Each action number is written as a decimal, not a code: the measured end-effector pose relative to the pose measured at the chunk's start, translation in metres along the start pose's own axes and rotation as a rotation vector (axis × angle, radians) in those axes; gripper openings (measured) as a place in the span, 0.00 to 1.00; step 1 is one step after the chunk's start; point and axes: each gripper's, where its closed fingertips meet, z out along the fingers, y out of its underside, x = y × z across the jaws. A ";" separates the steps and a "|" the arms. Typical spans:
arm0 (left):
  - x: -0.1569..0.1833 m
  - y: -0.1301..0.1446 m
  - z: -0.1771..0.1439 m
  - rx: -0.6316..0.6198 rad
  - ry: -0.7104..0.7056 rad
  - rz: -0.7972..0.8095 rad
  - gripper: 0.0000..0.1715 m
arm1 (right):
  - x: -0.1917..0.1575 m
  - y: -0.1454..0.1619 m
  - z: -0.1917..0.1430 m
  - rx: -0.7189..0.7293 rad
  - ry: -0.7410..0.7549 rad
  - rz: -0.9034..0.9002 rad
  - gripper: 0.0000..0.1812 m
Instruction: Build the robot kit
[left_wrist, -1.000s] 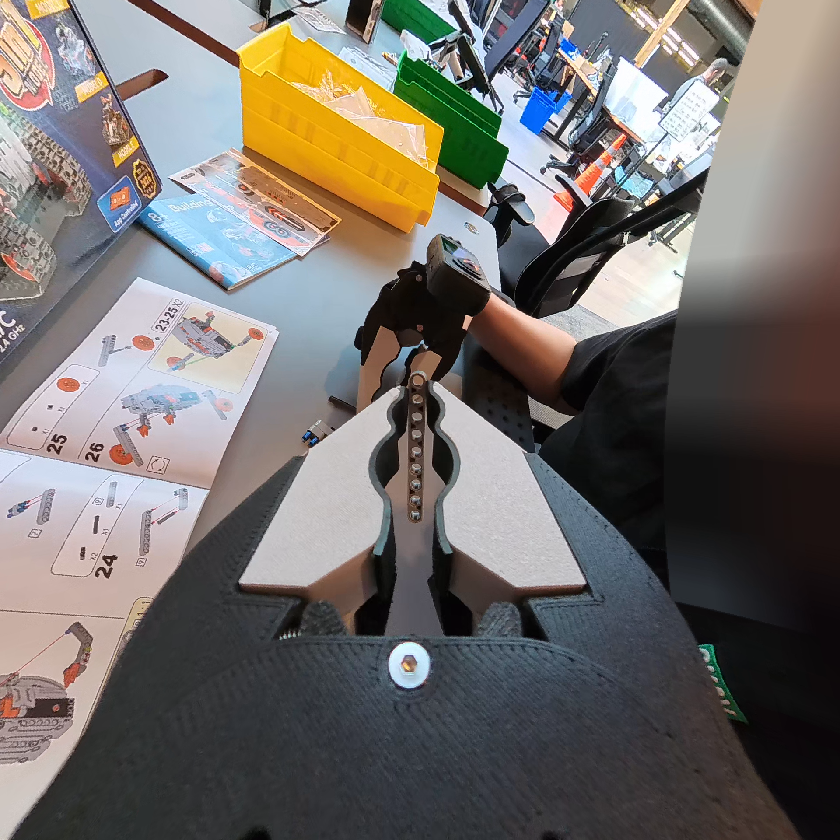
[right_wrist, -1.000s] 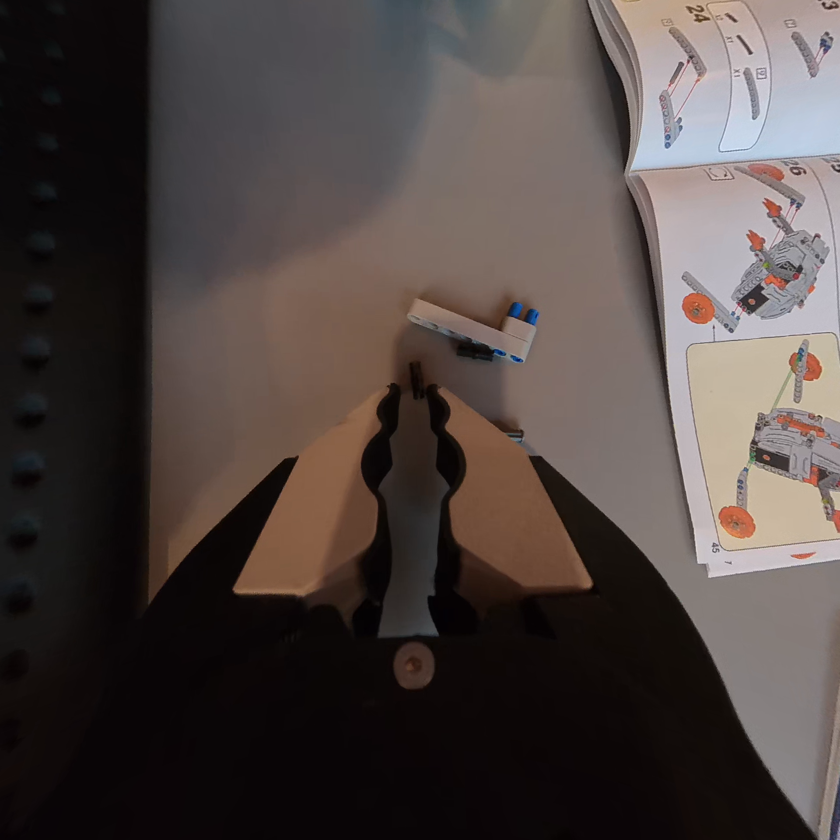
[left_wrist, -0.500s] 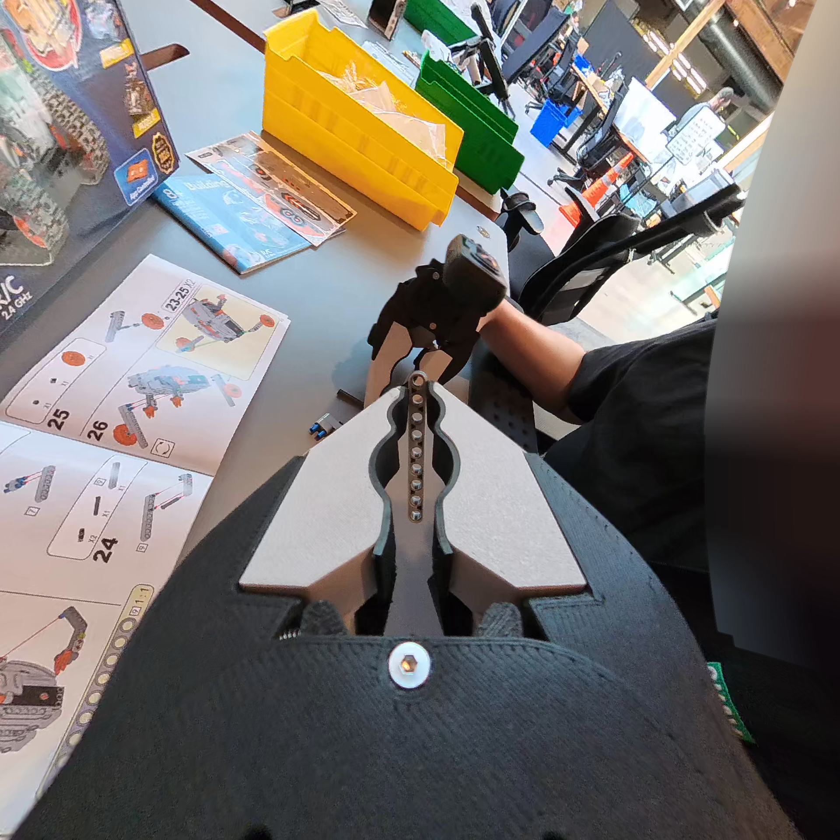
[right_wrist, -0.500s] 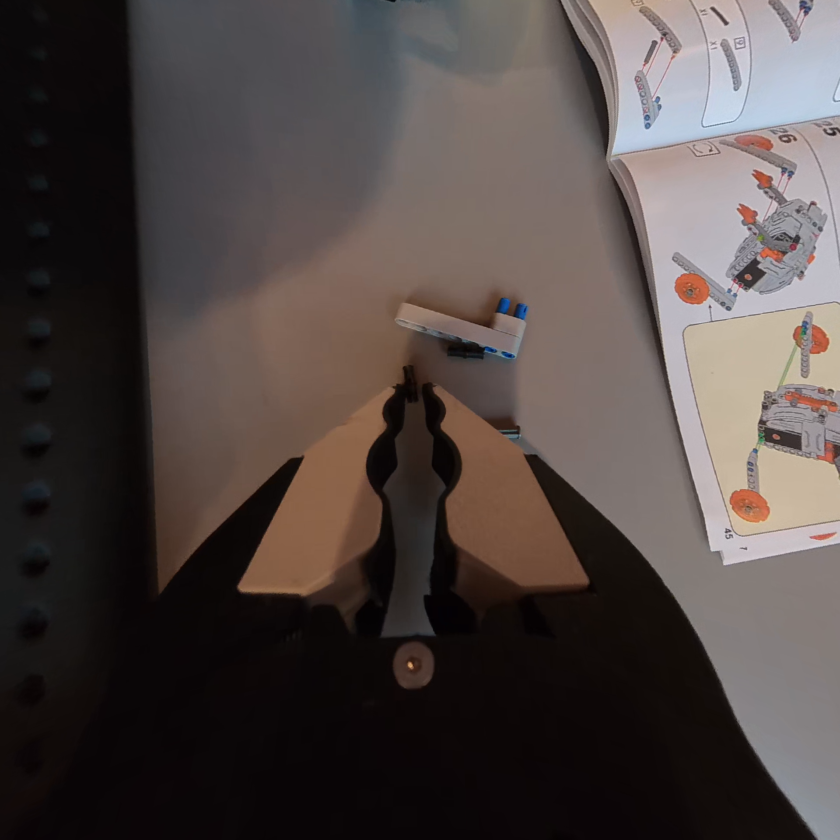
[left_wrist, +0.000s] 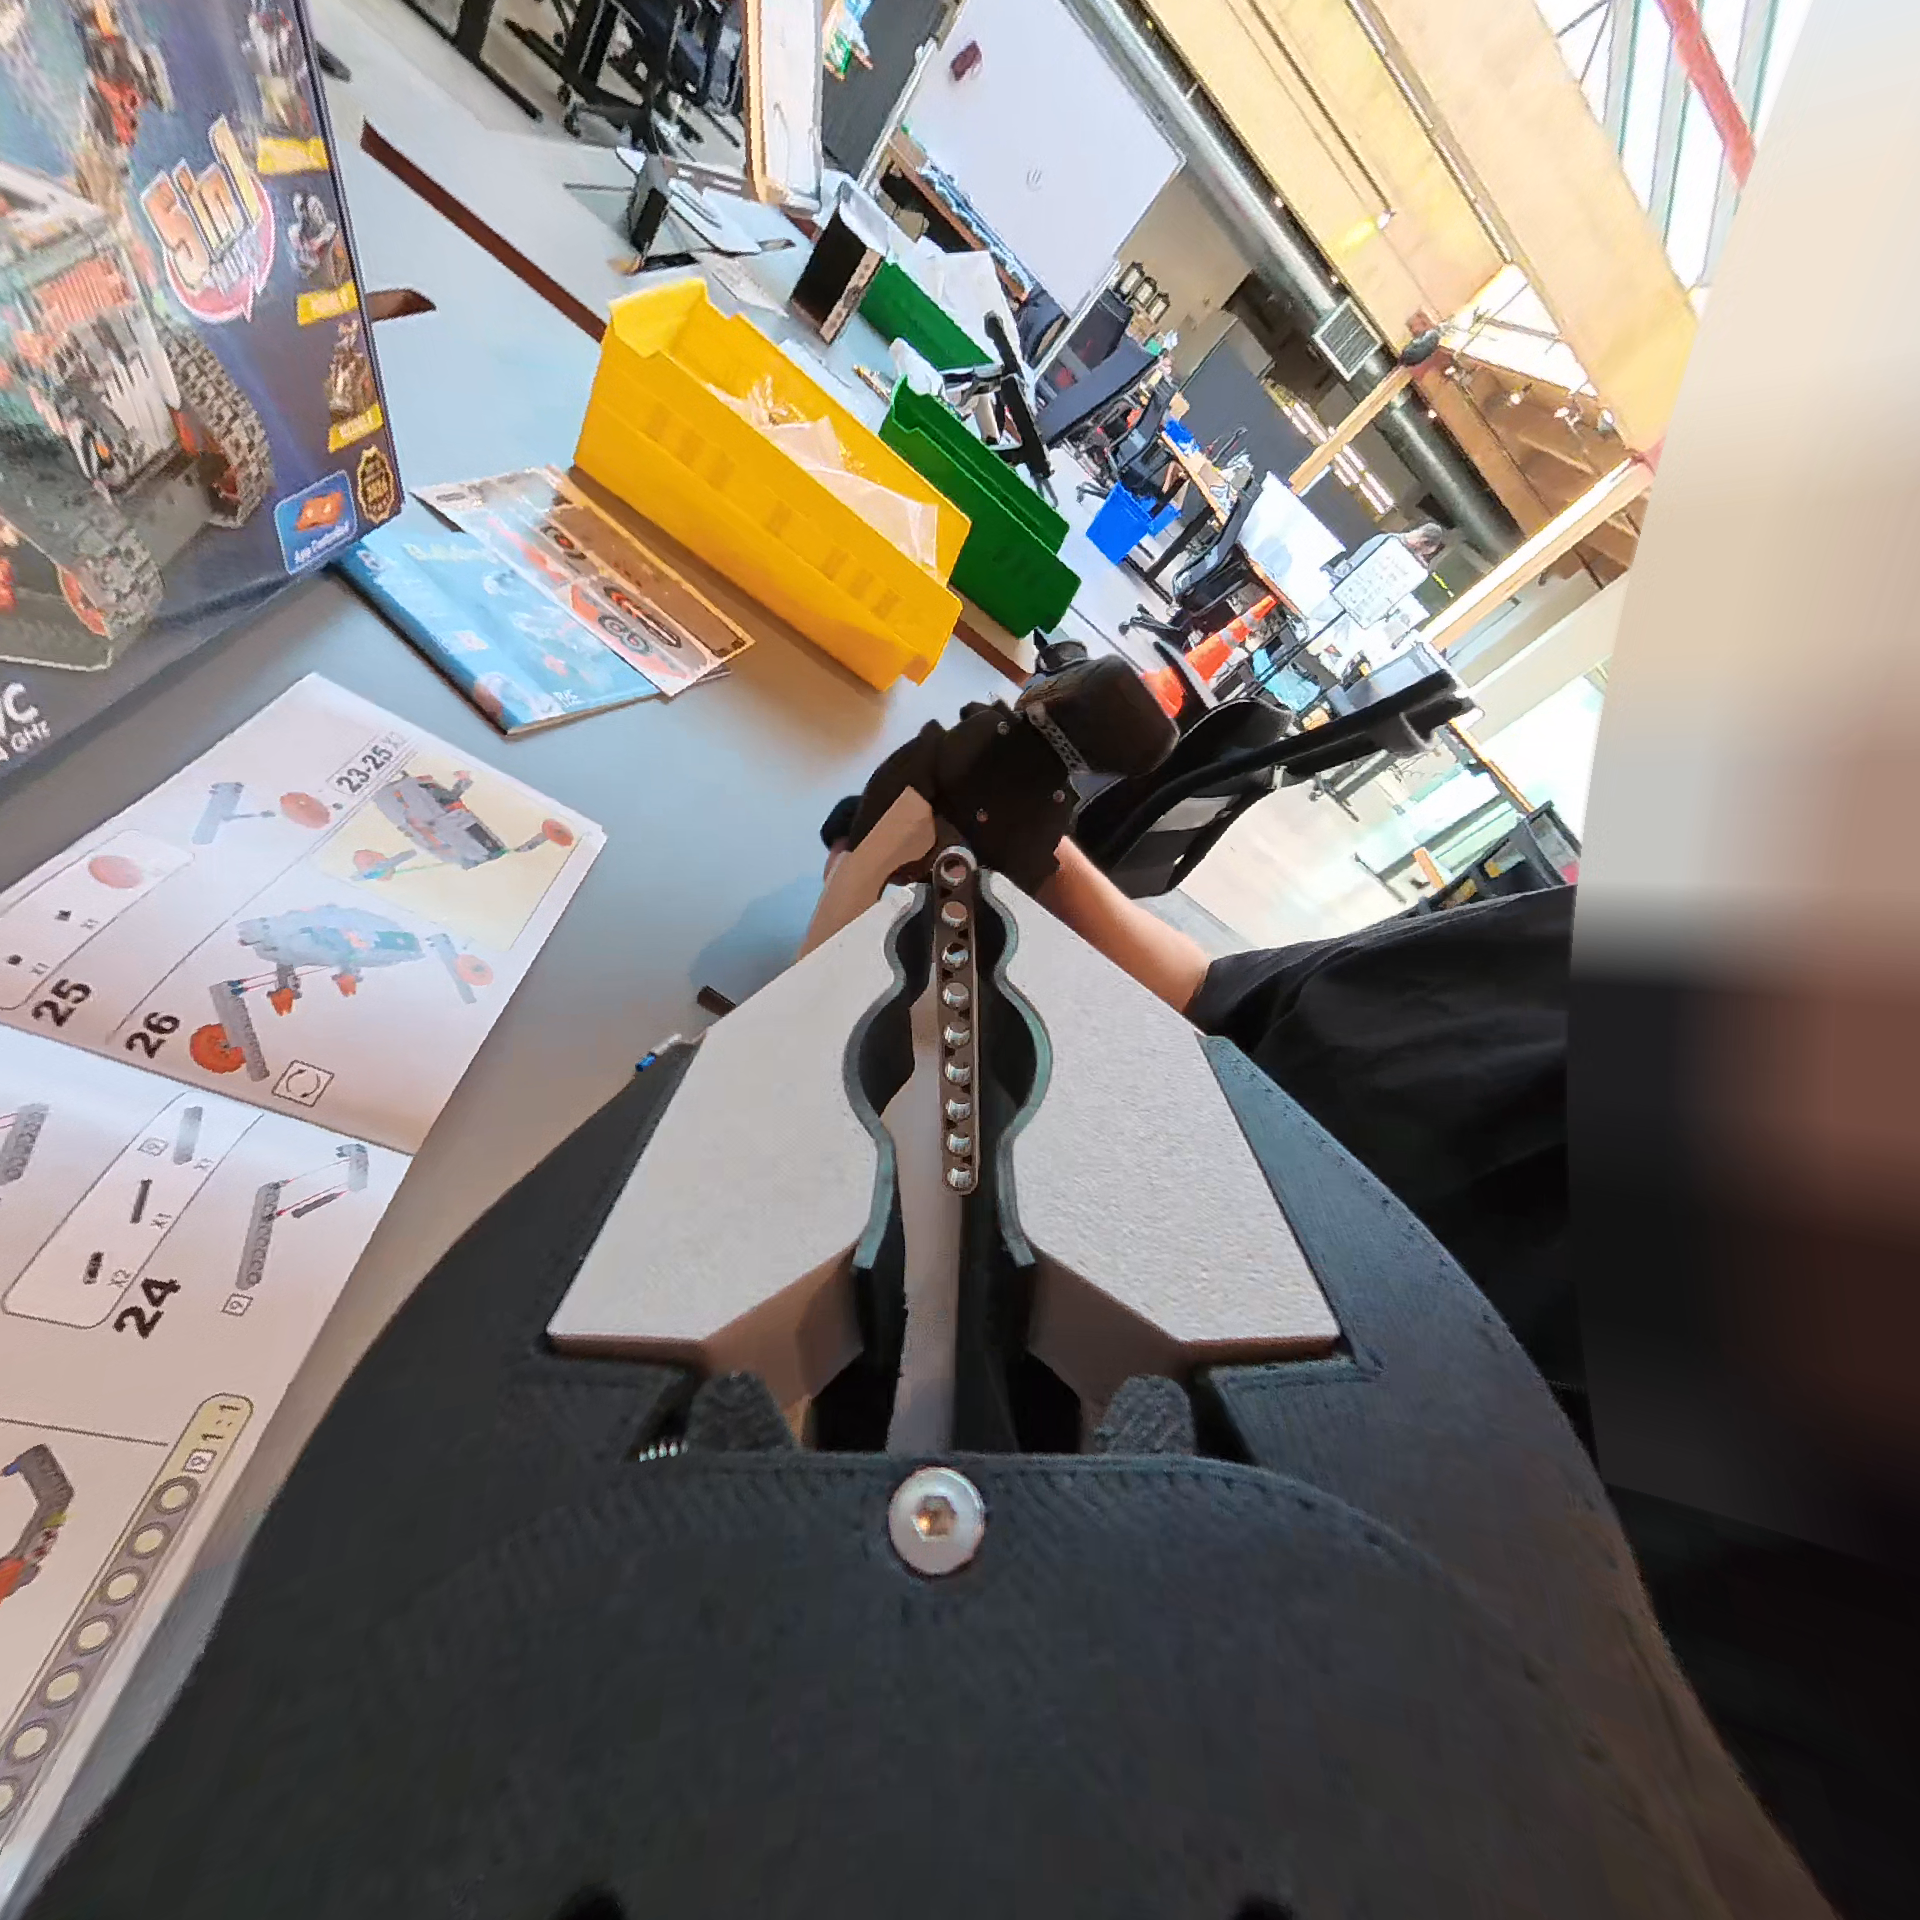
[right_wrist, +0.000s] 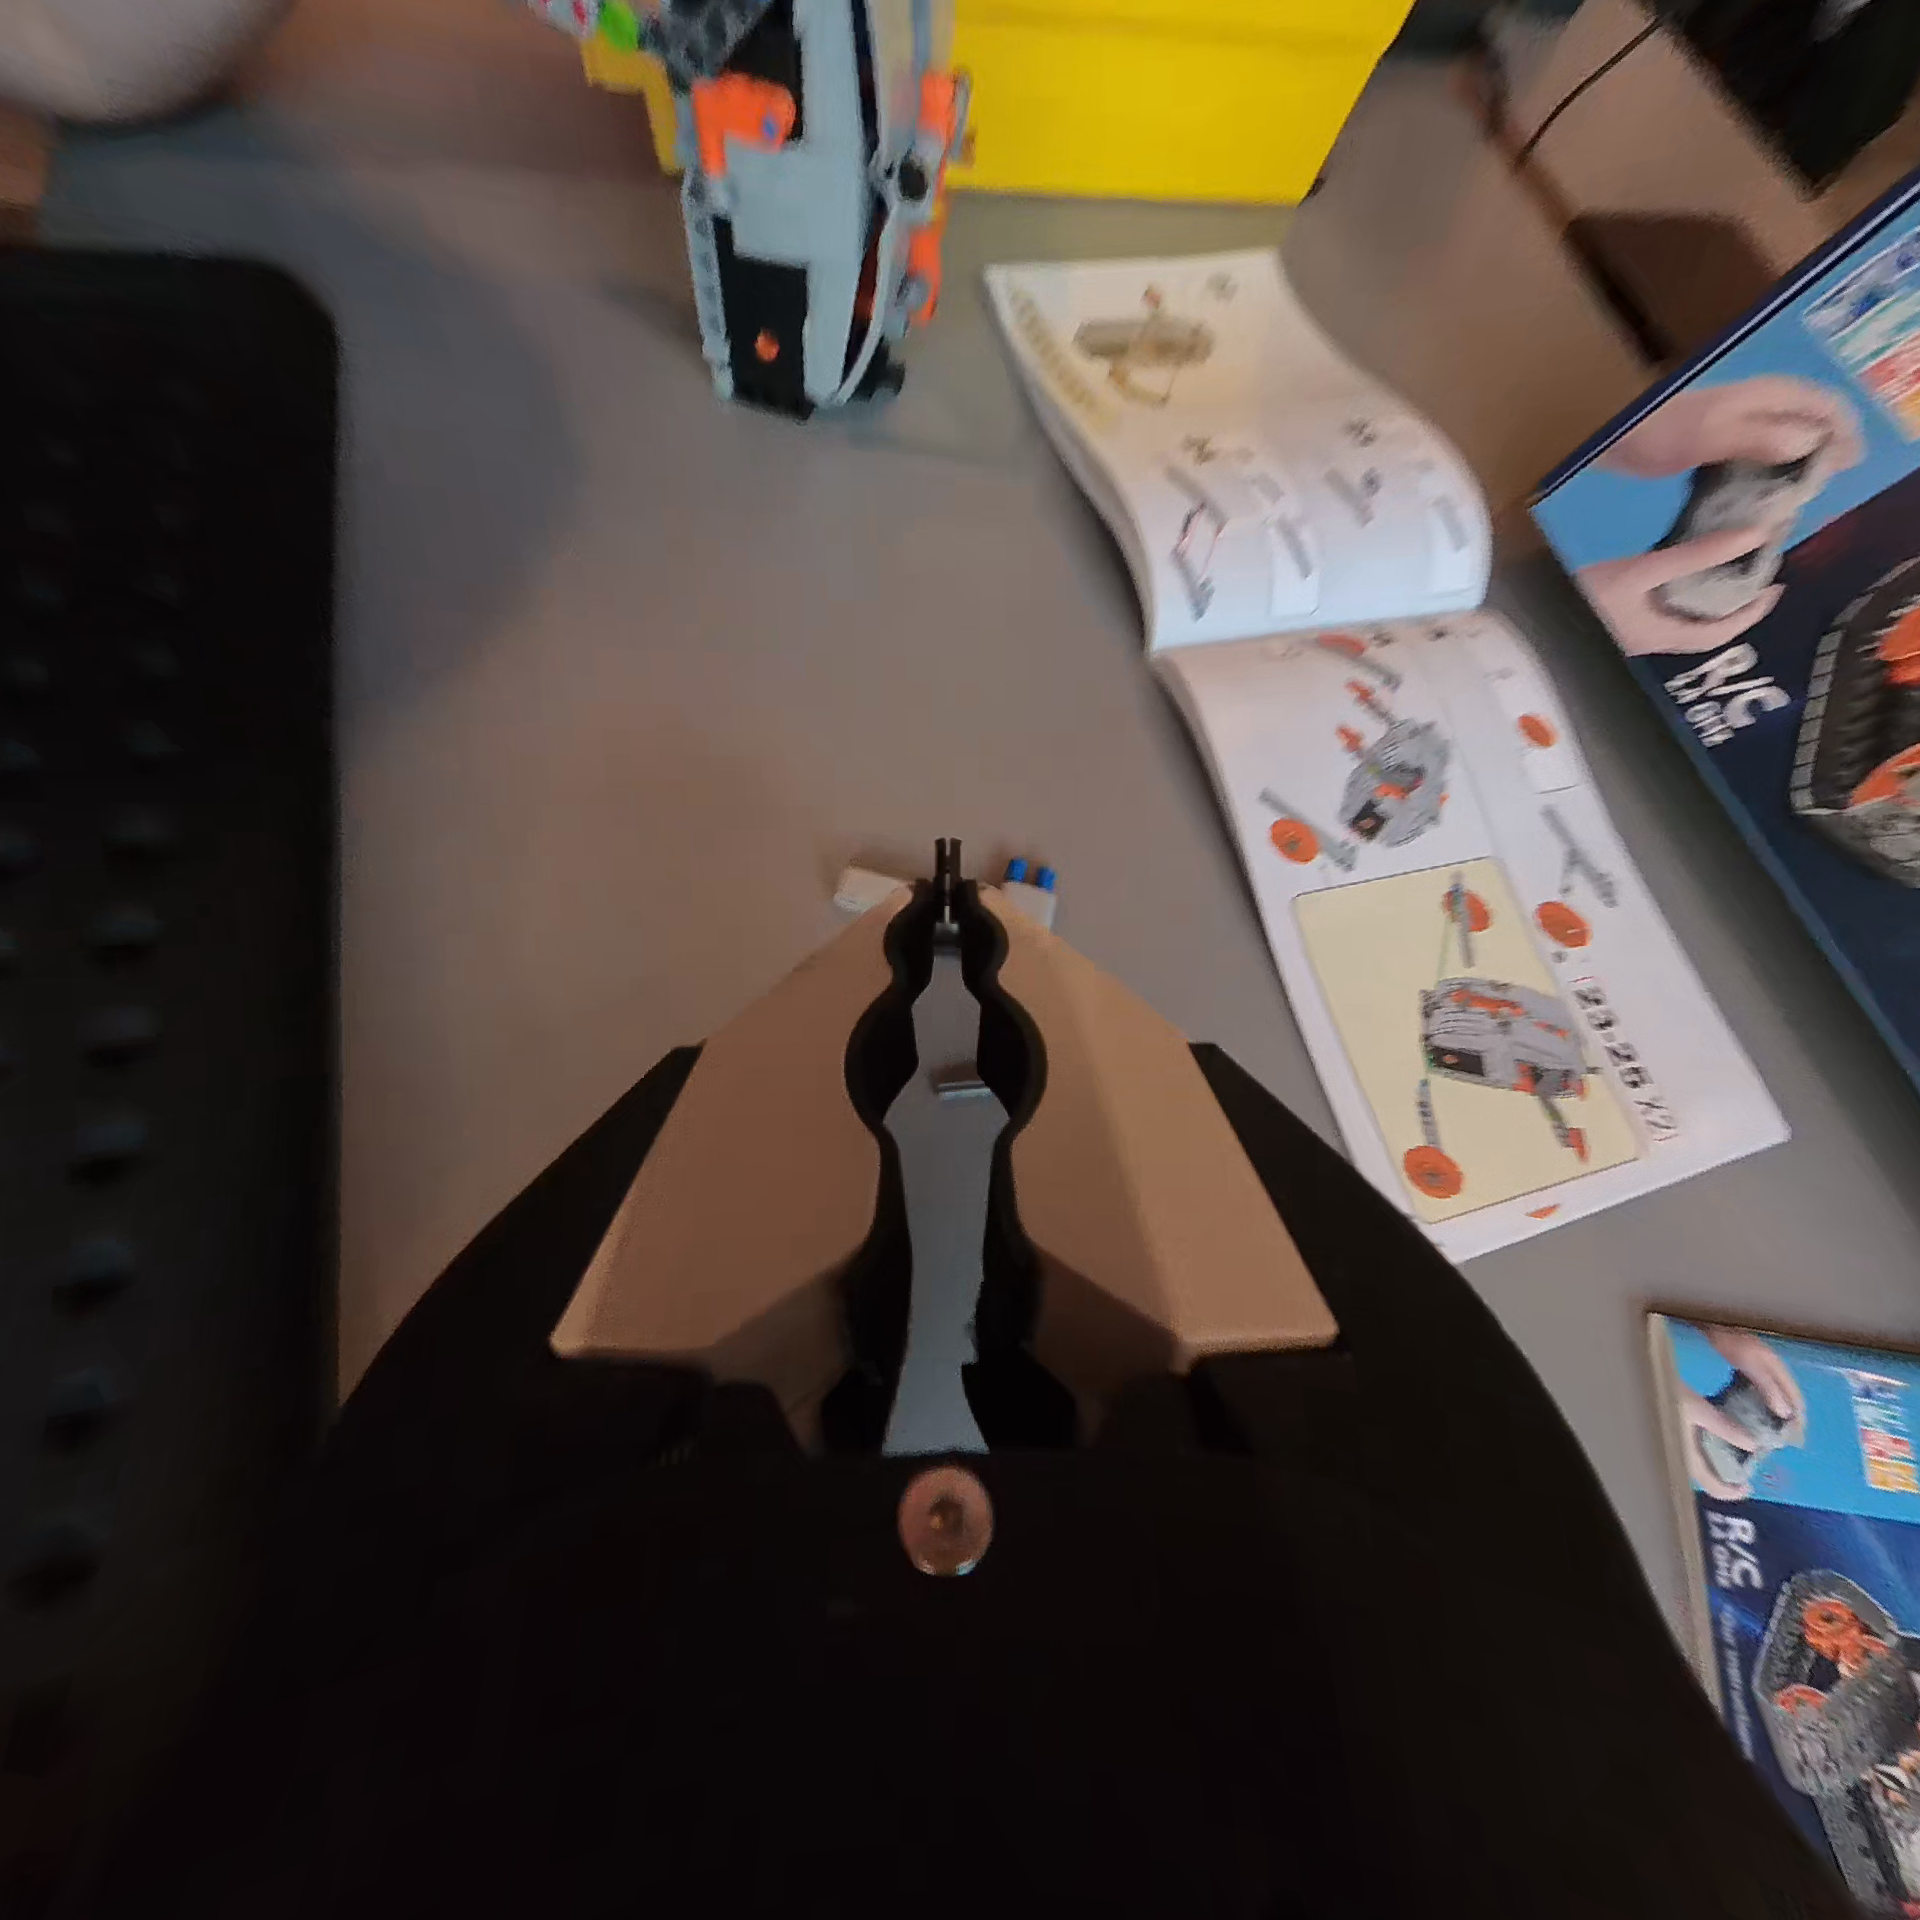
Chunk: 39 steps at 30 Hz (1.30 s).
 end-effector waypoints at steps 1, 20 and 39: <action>0.002 -0.002 -0.002 0.007 -0.007 0.017 0.03 | 0.003 -0.005 -0.003 0.029 0.019 0.007 0.01; 0.024 -0.052 -0.079 0.301 -0.028 0.106 0.03 | 0.078 -0.171 -0.024 0.462 0.172 -0.028 0.01; 0.001 -0.061 -0.112 0.404 0.017 -0.030 0.03 | 0.078 -0.273 0.025 0.507 0.238 -0.243 0.01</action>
